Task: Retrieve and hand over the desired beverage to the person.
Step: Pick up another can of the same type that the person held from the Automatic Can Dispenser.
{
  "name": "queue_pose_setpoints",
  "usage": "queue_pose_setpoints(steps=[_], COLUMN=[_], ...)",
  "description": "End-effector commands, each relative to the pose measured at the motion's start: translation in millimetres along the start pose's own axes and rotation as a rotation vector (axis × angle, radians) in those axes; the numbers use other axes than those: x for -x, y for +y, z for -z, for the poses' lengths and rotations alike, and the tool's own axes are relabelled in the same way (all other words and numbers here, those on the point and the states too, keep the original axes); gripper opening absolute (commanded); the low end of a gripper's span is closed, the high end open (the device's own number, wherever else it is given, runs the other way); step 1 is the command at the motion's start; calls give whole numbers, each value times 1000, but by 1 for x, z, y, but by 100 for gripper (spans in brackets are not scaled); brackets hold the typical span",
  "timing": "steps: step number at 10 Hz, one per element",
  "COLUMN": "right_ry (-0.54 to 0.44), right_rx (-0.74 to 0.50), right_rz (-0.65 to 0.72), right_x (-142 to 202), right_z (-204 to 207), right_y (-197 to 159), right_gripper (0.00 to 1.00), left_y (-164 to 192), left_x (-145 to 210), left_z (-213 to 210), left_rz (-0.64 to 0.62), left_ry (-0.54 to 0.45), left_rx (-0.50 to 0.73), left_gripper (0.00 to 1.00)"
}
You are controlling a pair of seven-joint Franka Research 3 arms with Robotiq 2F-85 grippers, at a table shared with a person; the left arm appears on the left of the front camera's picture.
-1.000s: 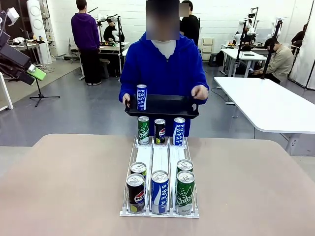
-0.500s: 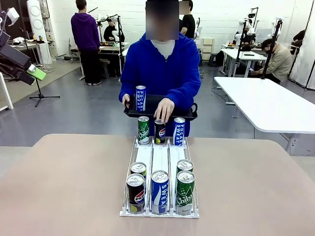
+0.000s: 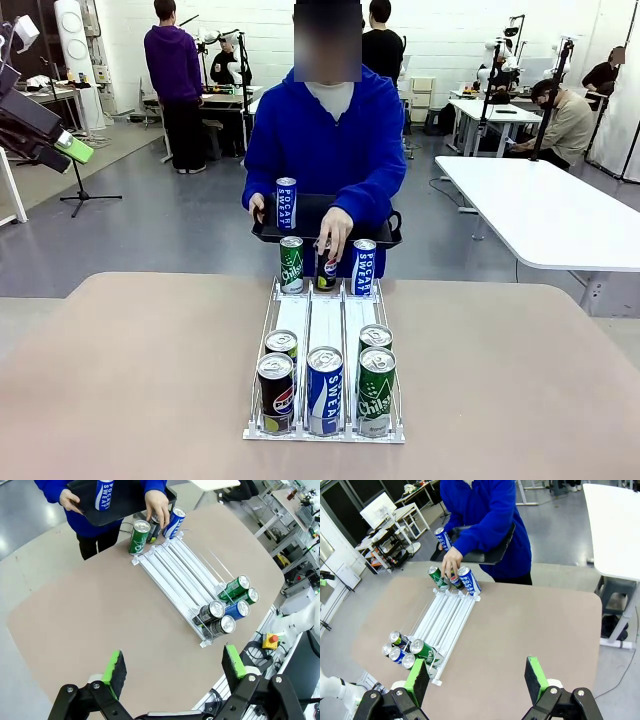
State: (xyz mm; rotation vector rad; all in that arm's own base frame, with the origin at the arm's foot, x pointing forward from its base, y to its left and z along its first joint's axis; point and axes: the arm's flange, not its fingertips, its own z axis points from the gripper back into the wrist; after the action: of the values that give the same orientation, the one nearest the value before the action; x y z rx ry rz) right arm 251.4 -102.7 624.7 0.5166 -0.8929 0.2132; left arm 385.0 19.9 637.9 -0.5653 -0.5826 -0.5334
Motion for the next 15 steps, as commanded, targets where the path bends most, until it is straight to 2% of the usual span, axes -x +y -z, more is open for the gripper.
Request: queue_pose_setpoints(steps=[1, 15], right_ry=[-4, -4], right_rx=[-23, -23], right_rz=[0, 0], right_x=[1, 1], right_z=[3, 3], right_y=[-1, -1], right_gripper=[100, 100], left_y=[0, 0], left_x=[0, 0], left_z=[1, 1], left_rz=[2, 2], left_ry=[1, 1], left_rx=[0, 0], left_gripper=[100, 100])
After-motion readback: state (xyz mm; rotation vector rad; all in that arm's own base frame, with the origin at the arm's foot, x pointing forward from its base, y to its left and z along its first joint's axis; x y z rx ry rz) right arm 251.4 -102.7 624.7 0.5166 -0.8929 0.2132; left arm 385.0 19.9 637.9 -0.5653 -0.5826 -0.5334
